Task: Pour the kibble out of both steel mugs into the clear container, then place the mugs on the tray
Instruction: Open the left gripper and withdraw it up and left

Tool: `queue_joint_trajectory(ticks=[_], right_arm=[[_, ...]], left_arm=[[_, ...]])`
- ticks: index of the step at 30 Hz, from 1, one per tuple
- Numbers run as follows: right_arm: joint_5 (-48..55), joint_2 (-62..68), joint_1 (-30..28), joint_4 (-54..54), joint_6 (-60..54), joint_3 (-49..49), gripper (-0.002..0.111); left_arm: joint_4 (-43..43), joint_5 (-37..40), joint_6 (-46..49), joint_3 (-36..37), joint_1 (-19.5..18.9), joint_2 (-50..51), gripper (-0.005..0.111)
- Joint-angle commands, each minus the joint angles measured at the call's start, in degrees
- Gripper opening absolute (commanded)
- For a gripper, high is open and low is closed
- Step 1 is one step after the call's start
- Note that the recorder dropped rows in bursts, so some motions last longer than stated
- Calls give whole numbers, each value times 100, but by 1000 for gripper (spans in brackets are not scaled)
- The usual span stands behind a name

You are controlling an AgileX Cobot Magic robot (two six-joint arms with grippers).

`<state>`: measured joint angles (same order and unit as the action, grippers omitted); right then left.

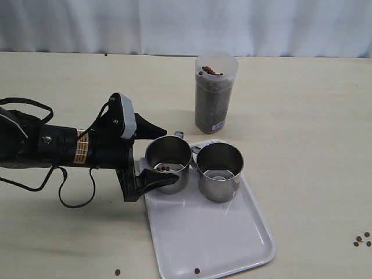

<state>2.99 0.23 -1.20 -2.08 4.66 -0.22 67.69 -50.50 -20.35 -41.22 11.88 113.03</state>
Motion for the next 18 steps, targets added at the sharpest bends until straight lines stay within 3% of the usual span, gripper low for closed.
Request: queue_joint_trajectory(ticks=[1, 12, 18], right_arm=[[5, -23, -11, 16, -38, 22, 5], [5, -23, -11, 16, -38, 22, 5], [5, -23, -11, 16, -38, 22, 5]], left_arm=[[62, -119, -89, -25, -15, -148, 77], [71, -106, -437, -25, -15, -895, 77], [59, -91, -1082, -25, -15, -1466, 77]])
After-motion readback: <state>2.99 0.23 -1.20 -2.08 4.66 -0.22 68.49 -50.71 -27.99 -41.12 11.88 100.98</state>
